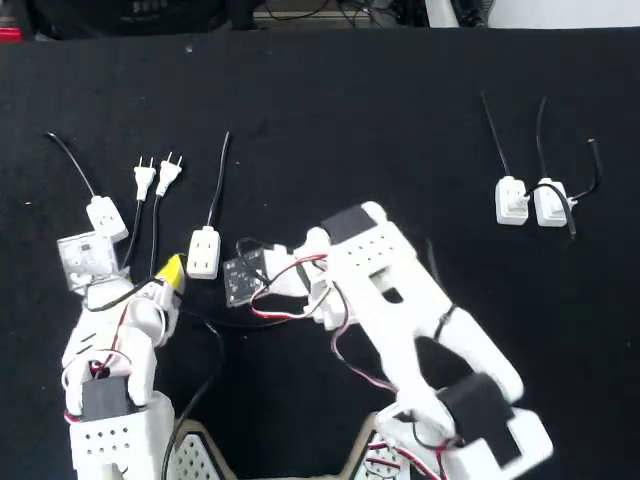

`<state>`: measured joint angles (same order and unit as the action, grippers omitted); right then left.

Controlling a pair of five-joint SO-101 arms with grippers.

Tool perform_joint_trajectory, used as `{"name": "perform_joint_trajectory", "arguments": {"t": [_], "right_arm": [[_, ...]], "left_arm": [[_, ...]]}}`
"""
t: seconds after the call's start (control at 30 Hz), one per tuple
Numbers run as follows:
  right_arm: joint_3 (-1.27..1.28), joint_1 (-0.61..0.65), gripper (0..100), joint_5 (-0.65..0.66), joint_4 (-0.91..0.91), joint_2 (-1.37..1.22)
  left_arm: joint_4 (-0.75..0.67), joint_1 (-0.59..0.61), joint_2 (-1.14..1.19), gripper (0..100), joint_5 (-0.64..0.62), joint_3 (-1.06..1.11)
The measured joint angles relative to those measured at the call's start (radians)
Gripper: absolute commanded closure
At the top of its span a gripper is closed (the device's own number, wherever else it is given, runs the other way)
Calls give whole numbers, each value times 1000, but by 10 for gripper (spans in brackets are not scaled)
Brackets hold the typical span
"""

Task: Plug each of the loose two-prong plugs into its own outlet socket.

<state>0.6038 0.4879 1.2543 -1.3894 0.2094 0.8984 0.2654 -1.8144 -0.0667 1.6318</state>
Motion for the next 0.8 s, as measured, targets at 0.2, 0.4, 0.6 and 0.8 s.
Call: {"name": "perform_joint_trajectory", "arguments": {"t": [0.2, 0.4, 0.6, 0.8], "right_arm": [[69, -11, 667, 35, 18, -97], [163, -15, 995, 9, 180, -117], [172, -38, 988, -178, 310, -118], [137, -201, 988, -302, 215, -54]], "left_arm": [[0, 25, 0, 748, 0, 0], [0, 25, 0, 748, 0, 0], [0, 25, 0, 748, 0, 0], [0, 25, 0, 748, 0, 0]]}}
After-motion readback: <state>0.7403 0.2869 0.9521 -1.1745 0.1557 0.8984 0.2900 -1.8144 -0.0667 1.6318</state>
